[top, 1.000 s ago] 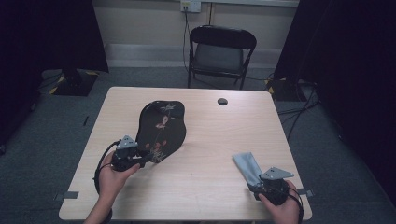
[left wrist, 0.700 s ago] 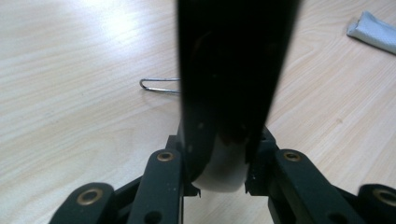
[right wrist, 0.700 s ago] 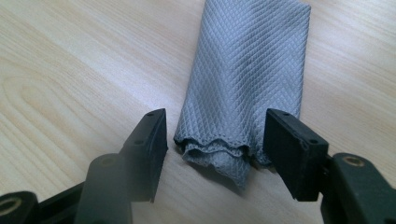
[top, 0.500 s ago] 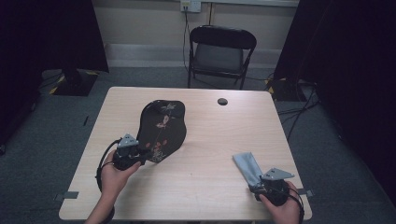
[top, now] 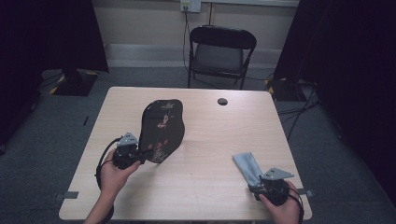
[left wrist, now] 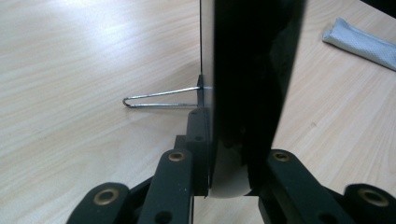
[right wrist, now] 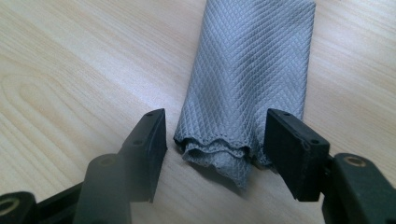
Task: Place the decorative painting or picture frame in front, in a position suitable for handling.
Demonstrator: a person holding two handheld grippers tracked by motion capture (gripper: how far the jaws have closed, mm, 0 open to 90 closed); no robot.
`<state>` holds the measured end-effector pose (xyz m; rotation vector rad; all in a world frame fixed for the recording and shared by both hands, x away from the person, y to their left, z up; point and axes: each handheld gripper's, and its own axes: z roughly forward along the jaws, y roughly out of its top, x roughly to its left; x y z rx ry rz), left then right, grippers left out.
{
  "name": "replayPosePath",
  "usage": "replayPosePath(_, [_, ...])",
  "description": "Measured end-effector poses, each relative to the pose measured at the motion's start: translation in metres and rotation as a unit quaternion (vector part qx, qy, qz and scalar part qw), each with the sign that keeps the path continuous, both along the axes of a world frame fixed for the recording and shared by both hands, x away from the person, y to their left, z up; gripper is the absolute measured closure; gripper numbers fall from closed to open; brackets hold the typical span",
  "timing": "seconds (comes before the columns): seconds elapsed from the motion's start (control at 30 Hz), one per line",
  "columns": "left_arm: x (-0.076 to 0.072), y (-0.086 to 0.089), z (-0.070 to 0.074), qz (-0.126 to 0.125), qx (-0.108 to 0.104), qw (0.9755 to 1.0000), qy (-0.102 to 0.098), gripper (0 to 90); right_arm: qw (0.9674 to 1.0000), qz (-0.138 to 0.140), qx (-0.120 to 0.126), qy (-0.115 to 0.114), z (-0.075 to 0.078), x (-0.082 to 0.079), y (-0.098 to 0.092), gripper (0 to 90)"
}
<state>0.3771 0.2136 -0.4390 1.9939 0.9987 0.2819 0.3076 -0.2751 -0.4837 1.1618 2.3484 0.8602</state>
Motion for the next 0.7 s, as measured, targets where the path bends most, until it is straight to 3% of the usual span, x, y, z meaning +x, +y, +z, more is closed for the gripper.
replayPosePath(0.7, [-0.030, -0.019, 0.003, -0.047, 0.017, 0.9988, 0.001, 79.3, 0.9999, -0.012, -0.001, 0.009, 0.000, 0.010, 0.010, 33.5])
